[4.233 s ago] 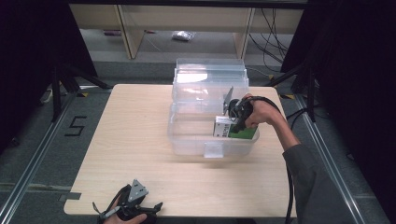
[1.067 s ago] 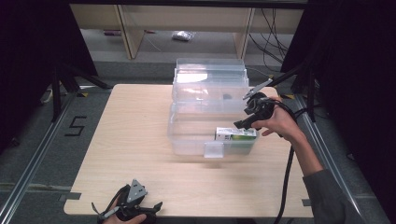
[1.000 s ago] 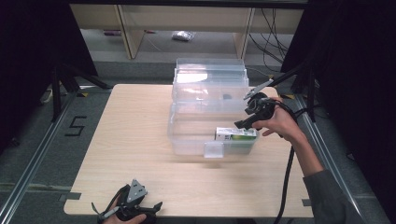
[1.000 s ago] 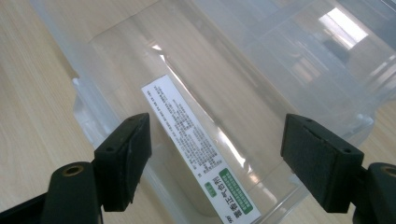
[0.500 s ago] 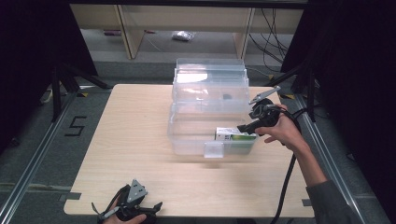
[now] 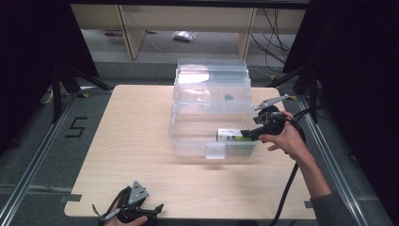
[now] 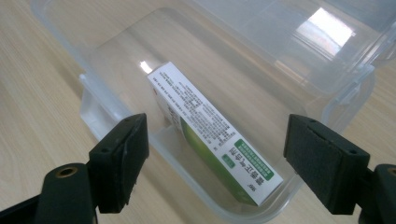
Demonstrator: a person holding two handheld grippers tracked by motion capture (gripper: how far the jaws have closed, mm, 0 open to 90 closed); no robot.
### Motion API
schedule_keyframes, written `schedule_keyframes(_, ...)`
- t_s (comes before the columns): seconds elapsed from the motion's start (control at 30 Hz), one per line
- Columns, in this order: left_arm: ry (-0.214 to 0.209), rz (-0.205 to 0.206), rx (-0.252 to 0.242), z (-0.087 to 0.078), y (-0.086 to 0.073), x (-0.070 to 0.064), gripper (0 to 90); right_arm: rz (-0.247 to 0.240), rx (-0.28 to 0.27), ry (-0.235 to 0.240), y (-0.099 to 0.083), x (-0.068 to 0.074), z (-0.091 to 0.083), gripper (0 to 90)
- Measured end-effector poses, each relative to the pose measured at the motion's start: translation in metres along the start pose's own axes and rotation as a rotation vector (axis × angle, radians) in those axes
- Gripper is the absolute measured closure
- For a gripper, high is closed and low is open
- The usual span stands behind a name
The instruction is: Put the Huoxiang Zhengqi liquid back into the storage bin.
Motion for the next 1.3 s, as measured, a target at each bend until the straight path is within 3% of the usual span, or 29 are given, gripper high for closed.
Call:
schedule_keyframes(0.07, 0.008, 0.0, -0.003, 0.0, 0.0, 0.0, 15.0, 0.016, -0.033, 0.008, -0.002, 0.004, 0.001, 23.2)
schedule_keyframes(0.1, 0.005, 0.0, -0.003, 0.0, 0.0, 0.0, 14.9, -0.007, -0.03, 0.006, -0.003, 0.003, 0.001, 23.0)
schedule_keyframes(0.17, 0.009, 0.0, -0.004, 0.0, 0.0, 0.0, 14.9, 0.01, -0.025, 0.007, -0.004, 0.006, -0.001, 22.4)
schedule_keyframes(0.23, 0.007, 0.0, -0.005, 0.0, 0.0, 0.0, 14.9, 0.006, -0.054, -0.012, -0.005, 0.008, 0.0, 22.3)
schedule_keyframes(0.27, 0.011, 0.0, -0.006, 0.0, 0.0, 0.0, 14.9, 0.014, -0.031, -0.01, -0.006, 0.009, -0.004, 22.0)
schedule_keyframes(0.4, 0.006, -0.002, -0.007, 0.0, 0.0, 0.0, 14.9, -0.006, -0.057, -0.014, -0.008, 0.011, -0.005, 21.9)
schedule_keyframes(0.43, -0.007, -0.001, 0.005, -0.001, 0.0, 0.0, 14.9, 0.015, -0.062, 0.001, -0.008, 0.014, -0.005, 22.0)
schedule_keyframes(0.47, 0.011, -0.001, -0.008, 0.0, 0.0, 0.0, 14.9, 0.015, -0.062, 0.001, -0.008, 0.014, -0.005, 22.0)
schedule_keyframes(0.57, 0.009, -0.001, -0.007, 0.0, 0.0, 0.0, 14.9, 0.012, -0.075, -0.004, -0.01, 0.017, -0.006, 21.8)
schedule_keyframes(0.6, 0.004, -0.001, -0.005, -0.001, 0.0, 0.0, 14.9, 0.003, -0.056, 0.003, -0.01, 0.017, -0.008, 21.9)
schedule_keyframes(0.63, -0.011, -0.001, 0.009, -0.002, 0.0, 0.0, 14.9, -0.008, -0.082, -0.004, -0.011, 0.019, -0.006, 21.8)
schedule_keyframes(0.73, -0.012, -0.002, 0.005, -0.002, 0.0, 0.0, 14.9, -0.005, -0.063, 0.008, -0.012, 0.021, -0.009, 21.8)
schedule_keyframes(0.77, -0.01, 0.001, 0.009, -0.002, 0.0, 0.0, 14.9, -0.027, -0.084, 0.0, -0.012, 0.021, -0.009, 21.8)
schedule_keyframes(0.9, -0.008, -0.002, -0.01, -0.002, 0.001, -0.001, 15.0, -0.036, -0.082, 0.006, -0.016, 0.026, -0.01, 22.1)
schedule_keyframes(0.93, -0.008, -0.002, -0.01, -0.002, 0.001, -0.001, 15.0, -0.036, -0.082, 0.006, -0.016, 0.026, -0.01, 22.1)
schedule_keyframes(0.97, -0.007, 0.0, -0.008, -0.002, 0.001, 0.0, 14.9, -0.006, -0.072, 0.014, -0.018, 0.029, -0.012, 22.1)
schedule_keyframes(1.03, -0.007, -0.004, -0.011, -0.002, 0.001, -0.001, 14.9, -0.01, -0.1, 0.006, -0.02, 0.03, -0.01, 22.1)
schedule_keyframes(1.07, -0.003, 0.001, -0.007, -0.002, 0.0, 0.0, 14.9, -0.02, -0.073, 0.01, -0.021, 0.03, -0.013, 22.0)
schedule_keyframes(1.1, -0.003, 0.001, -0.007, -0.002, 0.0, 0.0, 14.9, -0.014, -0.109, -0.001, -0.023, 0.031, -0.01, 22.0)
schedule_keyframes(1.2, 0.0, -0.006, -0.015, -0.001, 0.001, 0.0, 14.9, -0.011, -0.084, 0.008, -0.029, 0.035, -0.012, 21.8)
schedule_keyframes(1.23, -0.008, -0.001, -0.006, -0.002, 0.0, -0.001, 14.9, 0.011, -0.078, 0.012, -0.031, 0.037, -0.014, 21.7)
schedule_keyframes(1.3, -0.008, 0.001, -0.007, -0.002, 0.001, -0.001, 14.9, -0.007, -0.097, 0.01, -0.033, 0.038, -0.012, 21.5)
Point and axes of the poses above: each handheld gripper's, and its own axes: z roughly forward along the jaws, y roughly out of its top, x roughly to its left, the point moved 3 cm from there along z, roughly forward along the jaws, and after that the axes turned 9 degrees about -y, right-handed, at the moved point
